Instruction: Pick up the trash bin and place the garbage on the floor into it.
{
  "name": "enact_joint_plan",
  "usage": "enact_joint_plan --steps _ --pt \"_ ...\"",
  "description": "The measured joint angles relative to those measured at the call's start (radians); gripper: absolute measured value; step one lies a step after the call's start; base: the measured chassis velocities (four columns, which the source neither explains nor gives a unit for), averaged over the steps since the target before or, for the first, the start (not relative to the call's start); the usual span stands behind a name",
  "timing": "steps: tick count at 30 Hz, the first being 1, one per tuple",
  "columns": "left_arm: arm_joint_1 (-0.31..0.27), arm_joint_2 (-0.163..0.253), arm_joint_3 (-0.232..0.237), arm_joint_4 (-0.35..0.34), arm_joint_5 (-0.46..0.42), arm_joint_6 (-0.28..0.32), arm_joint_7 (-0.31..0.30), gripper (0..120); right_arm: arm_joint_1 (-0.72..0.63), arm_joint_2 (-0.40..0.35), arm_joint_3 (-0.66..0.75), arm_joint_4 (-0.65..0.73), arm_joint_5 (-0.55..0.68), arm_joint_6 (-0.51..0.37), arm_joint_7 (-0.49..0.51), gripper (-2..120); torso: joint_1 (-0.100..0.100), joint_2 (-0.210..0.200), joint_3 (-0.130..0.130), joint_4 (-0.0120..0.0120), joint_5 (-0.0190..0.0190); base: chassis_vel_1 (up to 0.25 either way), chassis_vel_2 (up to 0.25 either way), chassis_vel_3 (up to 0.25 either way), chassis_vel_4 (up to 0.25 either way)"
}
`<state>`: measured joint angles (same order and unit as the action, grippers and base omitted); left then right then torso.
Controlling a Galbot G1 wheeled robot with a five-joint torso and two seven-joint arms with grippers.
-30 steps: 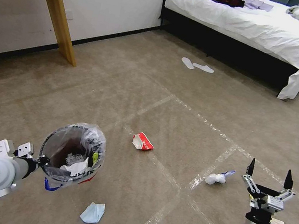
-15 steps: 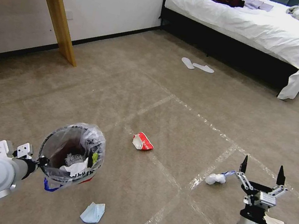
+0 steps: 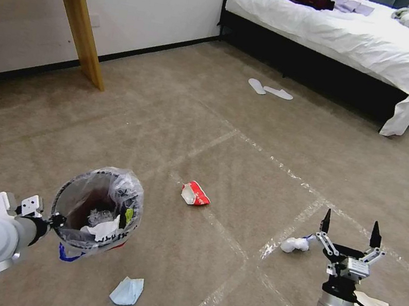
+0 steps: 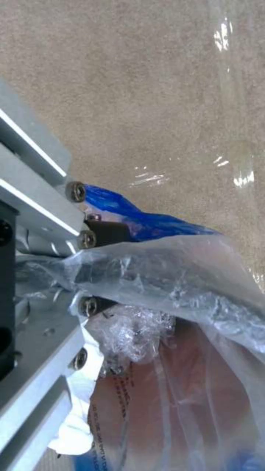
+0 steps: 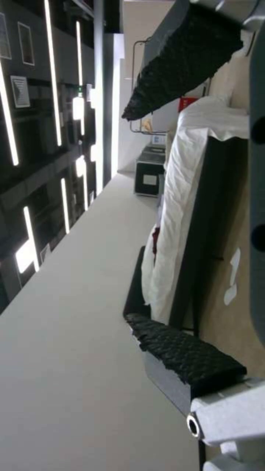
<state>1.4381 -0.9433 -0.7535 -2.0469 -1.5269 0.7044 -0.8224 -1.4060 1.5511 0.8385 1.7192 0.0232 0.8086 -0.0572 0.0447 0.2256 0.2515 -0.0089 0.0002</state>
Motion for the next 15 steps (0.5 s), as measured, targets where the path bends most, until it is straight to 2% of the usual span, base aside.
enact_joint_plan --steps 4,15 --pt "-0.001 0.001 0.0 0.0 0.0 0.0 -0.002 1 0.001 0.0 0.0 -0.004 0.0 0.0 -0.001 100 0.0 0.0 0.0 0.0 0.0 0.0 0.0 0.0 0.0" --pt "-0.002 0.002 0.001 -0.002 0.0 -0.001 -0.003 1 0.007 -0.003 -0.001 -0.013 0.002 0.0 -0.002 100 0.0 0.0 0.0 0.0 0.0 -0.063 0.065 0.063 -0.06"
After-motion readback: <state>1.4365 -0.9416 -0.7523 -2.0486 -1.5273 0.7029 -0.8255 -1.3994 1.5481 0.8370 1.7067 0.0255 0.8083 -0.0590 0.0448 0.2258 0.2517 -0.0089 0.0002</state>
